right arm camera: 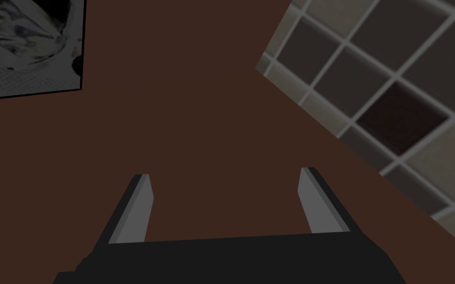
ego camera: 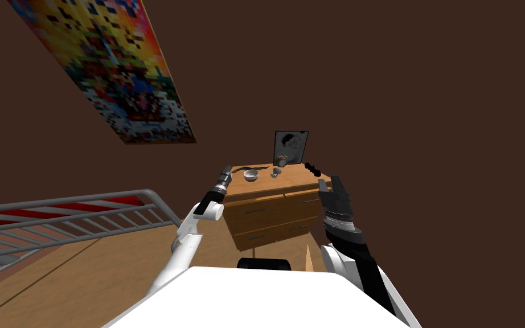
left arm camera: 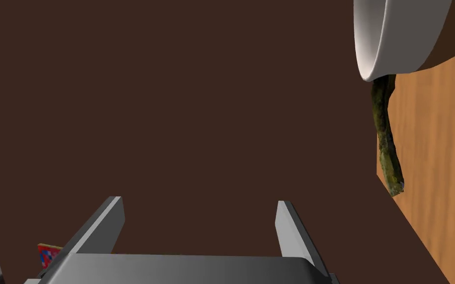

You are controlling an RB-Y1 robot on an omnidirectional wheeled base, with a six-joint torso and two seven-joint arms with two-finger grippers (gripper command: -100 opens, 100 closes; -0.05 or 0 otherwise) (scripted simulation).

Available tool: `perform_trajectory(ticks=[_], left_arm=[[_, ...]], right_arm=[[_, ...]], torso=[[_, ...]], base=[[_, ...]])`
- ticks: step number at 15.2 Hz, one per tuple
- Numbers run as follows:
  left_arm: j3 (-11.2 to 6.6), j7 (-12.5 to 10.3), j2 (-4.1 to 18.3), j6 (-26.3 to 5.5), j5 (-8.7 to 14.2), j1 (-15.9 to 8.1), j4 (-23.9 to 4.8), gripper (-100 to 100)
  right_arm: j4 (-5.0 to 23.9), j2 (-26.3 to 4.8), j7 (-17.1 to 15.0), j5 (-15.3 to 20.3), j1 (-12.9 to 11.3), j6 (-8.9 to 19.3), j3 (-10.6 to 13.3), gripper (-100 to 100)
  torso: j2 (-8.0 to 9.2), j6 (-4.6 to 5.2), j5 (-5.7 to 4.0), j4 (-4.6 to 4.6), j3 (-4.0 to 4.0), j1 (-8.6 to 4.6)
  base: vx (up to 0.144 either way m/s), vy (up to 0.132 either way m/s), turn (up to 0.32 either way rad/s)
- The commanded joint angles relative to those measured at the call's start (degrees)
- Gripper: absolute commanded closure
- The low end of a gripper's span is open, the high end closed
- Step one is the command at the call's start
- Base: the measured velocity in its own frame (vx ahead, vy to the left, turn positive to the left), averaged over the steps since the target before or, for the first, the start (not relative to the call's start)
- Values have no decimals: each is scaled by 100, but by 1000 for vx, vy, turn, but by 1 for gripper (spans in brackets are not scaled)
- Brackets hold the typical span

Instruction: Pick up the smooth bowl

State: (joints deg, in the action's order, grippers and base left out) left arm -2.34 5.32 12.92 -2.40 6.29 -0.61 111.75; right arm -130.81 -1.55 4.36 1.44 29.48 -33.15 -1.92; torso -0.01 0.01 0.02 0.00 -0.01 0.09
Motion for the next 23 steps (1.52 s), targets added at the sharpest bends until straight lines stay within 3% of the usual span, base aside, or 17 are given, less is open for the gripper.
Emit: perform_trajectory(ticks=[1,2,5,6,7,9,10,13,14,17,18,21,23], left_arm=[[-1,-1,38,-267,21,-125,-131,-100],[-6,23,98,-426,60,-380,-353,-100],[-6,23,98,-674,60,-470,-436,-100],[-11,48,152,-872,101,-756,-722,-100],[-11,48,152,-975,101,-823,-749,-100],[-11,48,152,-1090,101,-823,-749,-100],[-17,72,199,-1293,144,-1098,-1038,-100],[-17,72,199,-1515,144,-1183,-1070,-100],[-22,97,239,-1718,188,-1440,-1343,-100],[-22,97,239,-1948,188,-1548,-1397,-100],[-29,122,273,-2130,234,-1819,-1694,-100],[-29,122,273,-2385,234,-1916,-1729,-100],[-35,146,303,-2683,282,-2258,-2065,-100]], right_arm=[[0,0,0,0,0,0,0,0],[0,0,0,0,0,0,0,0],[0,0,0,0,0,0,0,0],[0,0,0,0,0,0,0,0],[0,0,0,0,0,0,0,0],[0,0,0,0,0,0,0,0],[0,0,0,0,0,0,0,0],[0,0,0,0,0,0,0,0],[0,0,0,0,0,0,0,0],[0,0,0,0,0,0,0,0],[0,0,0,0,0,0,0,0],[0,0,0,0,0,0,0,0],[0,0,0,0,0,0,0,0]], torso=[[0,0,0,0,0,0],[0,-1,0,0,0,-2],[-1,-1,0,-1,-1,-3],[0,-1,-1,0,0,-5],[-1,0,-1,0,0,-4],[-1,-1,0,-1,-1,-4],[0,-1,-1,0,0,-5],[0,-1,-1,0,0,-4],[0,-1,-1,0,0,-5],[-2,-1,-1,-1,-1,-5],[-1,-1,-1,-1,-1,-6],[-2,-1,-1,-1,-1,-5],[-1,-1,-1,0,-1,-6]], base=[[-4,14,-1],[-4,16,9],[-4,12,2],[-4,11,11],[-4,15,8],[-1,10,-3],[-2,11,8],[-2,11,0],[-1,9,8],[0,10,-2],[2,11,4],[0,10,-1],[0,11,1]])
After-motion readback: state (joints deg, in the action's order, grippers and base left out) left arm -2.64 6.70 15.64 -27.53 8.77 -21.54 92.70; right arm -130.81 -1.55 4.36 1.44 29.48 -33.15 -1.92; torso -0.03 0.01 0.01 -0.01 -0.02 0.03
